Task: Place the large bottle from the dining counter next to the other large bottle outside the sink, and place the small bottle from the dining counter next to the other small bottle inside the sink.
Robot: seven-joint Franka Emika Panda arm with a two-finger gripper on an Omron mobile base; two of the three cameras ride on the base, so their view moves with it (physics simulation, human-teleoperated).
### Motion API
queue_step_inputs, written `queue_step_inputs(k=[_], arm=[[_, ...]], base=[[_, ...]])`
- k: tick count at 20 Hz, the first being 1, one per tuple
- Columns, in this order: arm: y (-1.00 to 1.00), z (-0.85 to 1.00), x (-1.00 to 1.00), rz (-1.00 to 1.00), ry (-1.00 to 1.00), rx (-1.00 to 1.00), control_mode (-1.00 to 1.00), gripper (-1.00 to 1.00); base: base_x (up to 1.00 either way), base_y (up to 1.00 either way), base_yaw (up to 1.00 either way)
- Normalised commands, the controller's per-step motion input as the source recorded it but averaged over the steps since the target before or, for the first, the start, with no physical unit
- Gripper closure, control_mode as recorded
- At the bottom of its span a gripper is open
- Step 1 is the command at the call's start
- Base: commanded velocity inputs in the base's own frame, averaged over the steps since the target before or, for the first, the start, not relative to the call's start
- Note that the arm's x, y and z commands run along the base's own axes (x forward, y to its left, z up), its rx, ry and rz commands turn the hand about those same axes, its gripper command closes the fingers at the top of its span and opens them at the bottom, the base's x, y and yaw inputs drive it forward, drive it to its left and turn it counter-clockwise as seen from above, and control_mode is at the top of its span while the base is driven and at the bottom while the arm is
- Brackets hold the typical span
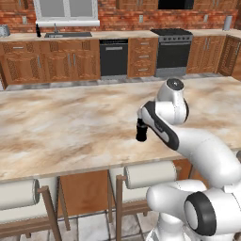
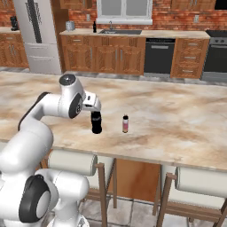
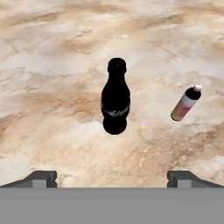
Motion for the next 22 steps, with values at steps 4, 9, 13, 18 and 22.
queue_step_inputs(k=[4,9,13,18,22], arm=[[0.00,-0.18,0.09,0.00,-0.04,0.00,-1.00,-1.00],[0.00,-0.16,0.13,0.00,-0.05,0.00,-1.00,-1.00],[0.00,-0.12,0.16,0.00,-0.04,0.00,-1.00,-1.00],[0.00,-0.06,0.20,0.00,0.00,0.00,-1.00,-1.00],[0.00,-0.05,0.26,0.00,0.00,0.00,-1.00,-1.00]], base=[[0.00,0.00,0.00],[0.00,0.00,0.00],[0.00,0.00,0.00],[0.00,0.00,0.00],[0.00,0.00,0.00]])
